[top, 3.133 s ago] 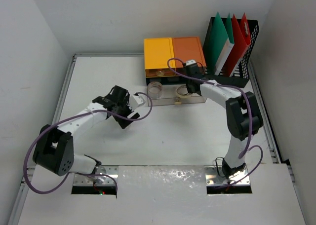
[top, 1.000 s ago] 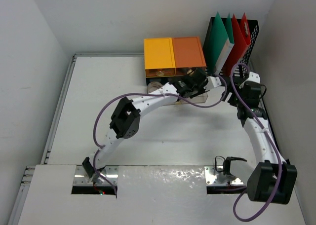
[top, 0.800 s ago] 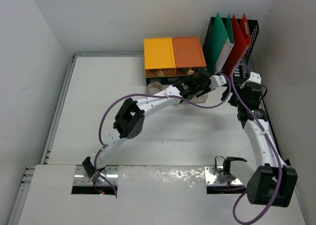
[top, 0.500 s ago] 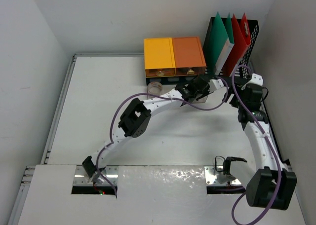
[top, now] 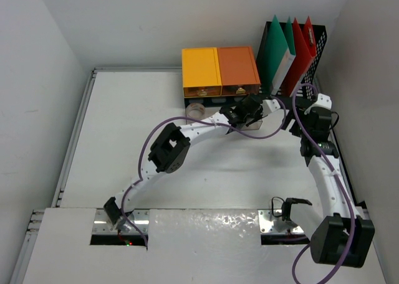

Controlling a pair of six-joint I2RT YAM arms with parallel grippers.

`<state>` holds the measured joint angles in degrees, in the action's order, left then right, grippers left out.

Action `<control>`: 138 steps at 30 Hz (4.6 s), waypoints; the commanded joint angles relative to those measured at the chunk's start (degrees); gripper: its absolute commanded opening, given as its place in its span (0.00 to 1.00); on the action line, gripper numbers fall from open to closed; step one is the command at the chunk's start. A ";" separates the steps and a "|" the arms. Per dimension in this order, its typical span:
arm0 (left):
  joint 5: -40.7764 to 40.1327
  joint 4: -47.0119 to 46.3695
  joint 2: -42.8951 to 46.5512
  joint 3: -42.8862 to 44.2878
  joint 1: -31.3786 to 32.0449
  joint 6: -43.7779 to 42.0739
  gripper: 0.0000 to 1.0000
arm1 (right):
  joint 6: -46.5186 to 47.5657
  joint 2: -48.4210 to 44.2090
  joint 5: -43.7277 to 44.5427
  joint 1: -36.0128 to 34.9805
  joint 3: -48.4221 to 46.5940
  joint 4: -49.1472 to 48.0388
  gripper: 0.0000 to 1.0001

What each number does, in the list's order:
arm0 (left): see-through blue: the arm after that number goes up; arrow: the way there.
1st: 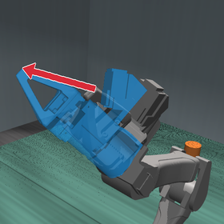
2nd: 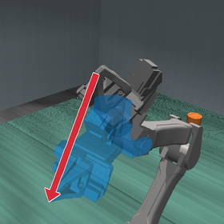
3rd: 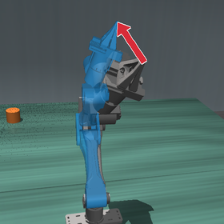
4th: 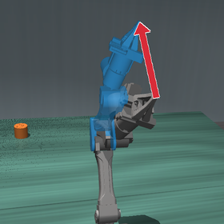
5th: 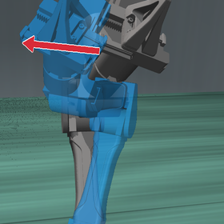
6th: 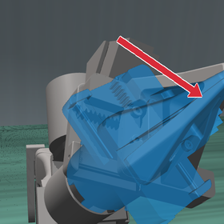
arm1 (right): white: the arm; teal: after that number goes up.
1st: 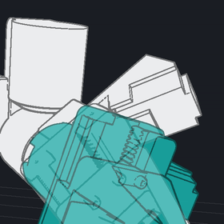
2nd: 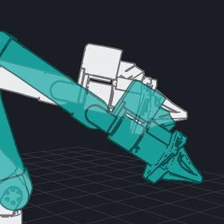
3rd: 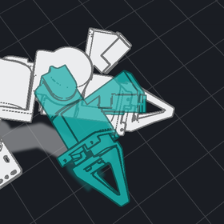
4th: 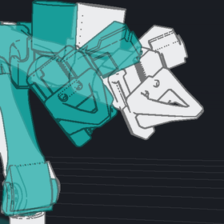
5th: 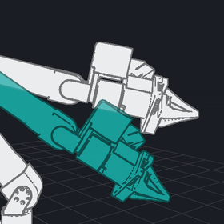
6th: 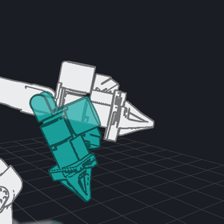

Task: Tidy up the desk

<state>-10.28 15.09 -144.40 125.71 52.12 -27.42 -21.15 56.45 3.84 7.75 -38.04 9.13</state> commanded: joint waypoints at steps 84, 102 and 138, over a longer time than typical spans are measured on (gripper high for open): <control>6.23 18.21 29.96 -7.15 -29.35 6.77 0.72 | -5.13 48.23 -1.38 -28.67 -10.39 -42.41 0.00; 8.88 29.73 38.93 -9.96 -32.60 2.81 0.76 | 0.75 63.61 7.32 -28.75 -24.01 -56.50 0.00; -0.96 26.84 90.33 -75.06 -37.17 -0.87 0.93 | -7.68 -5.26 19.10 -22.69 8.66 16.44 0.99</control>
<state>-9.87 43.92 -59.29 54.41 15.62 -26.35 -23.94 58.52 16.25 -15.40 -33.10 16.82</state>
